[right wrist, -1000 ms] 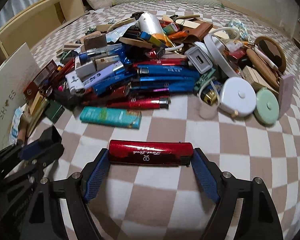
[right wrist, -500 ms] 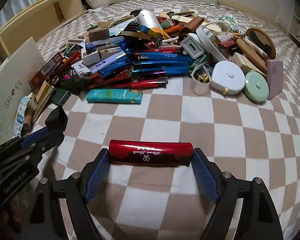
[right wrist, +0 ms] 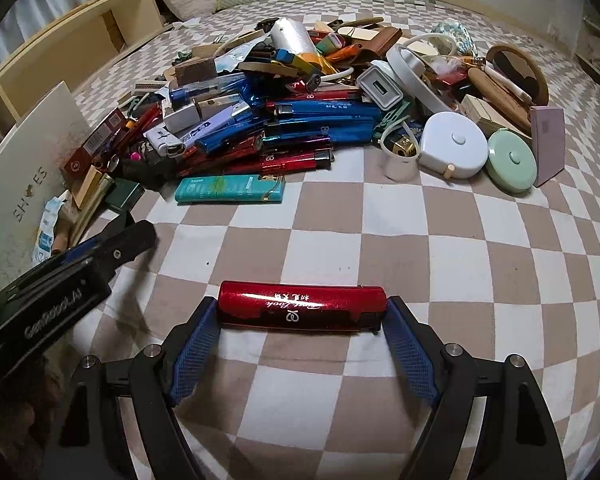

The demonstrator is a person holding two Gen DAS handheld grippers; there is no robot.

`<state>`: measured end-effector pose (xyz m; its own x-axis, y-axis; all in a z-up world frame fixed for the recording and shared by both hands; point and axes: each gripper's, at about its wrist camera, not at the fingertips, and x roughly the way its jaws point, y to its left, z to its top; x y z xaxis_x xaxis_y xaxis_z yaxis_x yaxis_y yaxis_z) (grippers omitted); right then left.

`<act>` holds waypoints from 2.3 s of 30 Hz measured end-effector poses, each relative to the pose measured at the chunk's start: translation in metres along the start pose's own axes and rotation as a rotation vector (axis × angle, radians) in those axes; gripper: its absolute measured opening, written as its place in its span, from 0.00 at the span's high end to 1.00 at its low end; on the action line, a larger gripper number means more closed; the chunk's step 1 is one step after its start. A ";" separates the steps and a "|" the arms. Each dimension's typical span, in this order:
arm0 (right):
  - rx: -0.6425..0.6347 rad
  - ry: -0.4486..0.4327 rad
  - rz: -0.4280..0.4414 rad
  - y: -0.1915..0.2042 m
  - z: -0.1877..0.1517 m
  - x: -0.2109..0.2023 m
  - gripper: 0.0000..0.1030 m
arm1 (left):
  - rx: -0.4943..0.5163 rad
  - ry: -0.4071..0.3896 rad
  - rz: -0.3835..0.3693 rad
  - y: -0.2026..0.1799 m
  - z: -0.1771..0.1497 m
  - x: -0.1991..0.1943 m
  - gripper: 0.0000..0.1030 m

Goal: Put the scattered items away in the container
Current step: 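Lift the black block with the left gripper while the right gripper lifts the red case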

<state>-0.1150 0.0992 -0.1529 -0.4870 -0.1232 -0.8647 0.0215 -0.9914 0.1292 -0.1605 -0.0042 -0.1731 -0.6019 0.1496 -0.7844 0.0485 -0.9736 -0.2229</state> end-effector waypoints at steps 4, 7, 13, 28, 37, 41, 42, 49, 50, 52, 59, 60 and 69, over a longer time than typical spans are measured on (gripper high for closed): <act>0.002 -0.002 -0.002 0.001 0.002 0.002 0.19 | -0.027 0.010 -0.026 0.010 0.000 -0.004 0.73; -0.004 -0.002 -0.003 0.001 0.003 0.002 0.19 | -0.001 0.012 -0.016 0.007 -0.006 -0.009 0.73; 0.011 -0.005 0.005 0.000 0.000 0.000 0.19 | 0.021 0.030 -0.030 0.003 -0.017 -0.019 0.73; 0.014 0.006 -0.001 0.011 -0.021 -0.013 0.19 | 0.035 0.060 -0.022 0.003 -0.038 -0.044 0.73; -0.005 -0.053 0.007 0.020 -0.019 -0.038 0.19 | 0.040 0.045 -0.069 0.002 -0.031 -0.067 0.73; -0.010 -0.098 0.012 0.022 -0.009 -0.056 0.19 | 0.059 0.009 -0.079 0.000 -0.017 -0.082 0.73; -0.007 -0.106 0.015 0.022 -0.008 -0.059 0.19 | 0.064 0.000 -0.078 -0.001 -0.014 -0.085 0.73; -0.010 -0.169 0.032 0.030 0.014 -0.080 0.19 | 0.099 -0.057 -0.068 -0.001 0.010 -0.107 0.73; -0.012 -0.177 0.035 0.032 0.017 -0.082 0.19 | 0.101 -0.070 -0.067 0.000 0.014 -0.112 0.73; -0.019 -0.196 0.041 0.035 0.025 -0.089 0.19 | 0.101 -0.092 -0.064 0.003 0.023 -0.121 0.73; -0.058 -0.268 0.048 0.054 0.052 -0.117 0.19 | 0.092 -0.178 -0.035 0.022 0.053 -0.159 0.73; -0.065 -0.278 0.052 0.058 0.055 -0.121 0.19 | 0.090 -0.187 -0.032 0.025 0.055 -0.163 0.73; -0.115 -0.337 0.075 0.092 0.079 -0.144 0.19 | 0.051 -0.249 -0.001 0.059 0.077 -0.195 0.73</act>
<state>-0.1119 0.0289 0.0219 -0.7403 -0.1935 -0.6438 0.1571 -0.9810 0.1142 -0.1014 -0.1038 0.0117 -0.7802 0.1098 -0.6159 0.0109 -0.9819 -0.1889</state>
